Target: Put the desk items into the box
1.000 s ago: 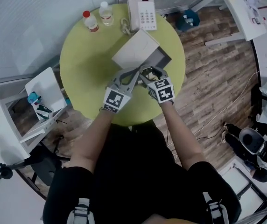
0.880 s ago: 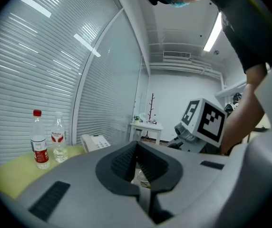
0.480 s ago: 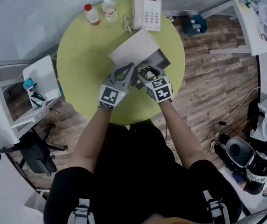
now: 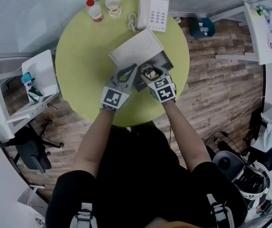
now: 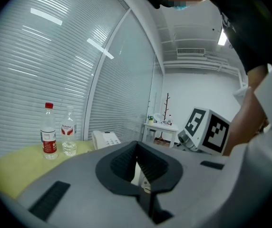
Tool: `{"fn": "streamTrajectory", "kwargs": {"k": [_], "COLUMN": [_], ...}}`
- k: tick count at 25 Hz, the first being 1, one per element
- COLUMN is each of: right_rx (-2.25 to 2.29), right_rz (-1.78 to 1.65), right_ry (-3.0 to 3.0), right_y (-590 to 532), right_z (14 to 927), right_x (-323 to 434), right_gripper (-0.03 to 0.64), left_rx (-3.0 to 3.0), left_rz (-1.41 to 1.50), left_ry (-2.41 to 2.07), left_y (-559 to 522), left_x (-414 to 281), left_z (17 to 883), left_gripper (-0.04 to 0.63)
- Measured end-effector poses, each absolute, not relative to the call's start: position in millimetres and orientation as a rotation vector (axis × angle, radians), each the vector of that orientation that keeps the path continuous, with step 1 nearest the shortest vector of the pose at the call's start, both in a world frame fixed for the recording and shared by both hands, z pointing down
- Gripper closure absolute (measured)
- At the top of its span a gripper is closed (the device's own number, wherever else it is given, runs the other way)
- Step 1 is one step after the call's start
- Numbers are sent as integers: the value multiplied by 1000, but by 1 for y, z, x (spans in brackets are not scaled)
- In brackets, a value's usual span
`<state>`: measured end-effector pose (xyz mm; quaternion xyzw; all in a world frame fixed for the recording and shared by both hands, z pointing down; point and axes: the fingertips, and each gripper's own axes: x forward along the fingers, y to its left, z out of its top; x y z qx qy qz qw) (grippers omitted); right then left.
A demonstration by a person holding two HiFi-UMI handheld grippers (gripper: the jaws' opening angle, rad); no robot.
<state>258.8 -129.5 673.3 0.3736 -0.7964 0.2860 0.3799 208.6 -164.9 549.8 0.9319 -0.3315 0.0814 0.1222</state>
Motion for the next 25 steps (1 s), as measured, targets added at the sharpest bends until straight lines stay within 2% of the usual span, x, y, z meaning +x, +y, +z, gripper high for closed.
{"fn": "streamTrajectory", "kwargs": {"k": [25], "right_rx": [771], "right_rz": [701], "right_ry": [-1955], "right_y": [-134], "right_z": [727], "right_x": [256], "right_gripper": [344], "left_rx": [2668], "left_rz": [237], "left_ry": [-1050], "left_y": [-175], "left_x": [210], "left_z": [570], "left_gripper": [586]}}
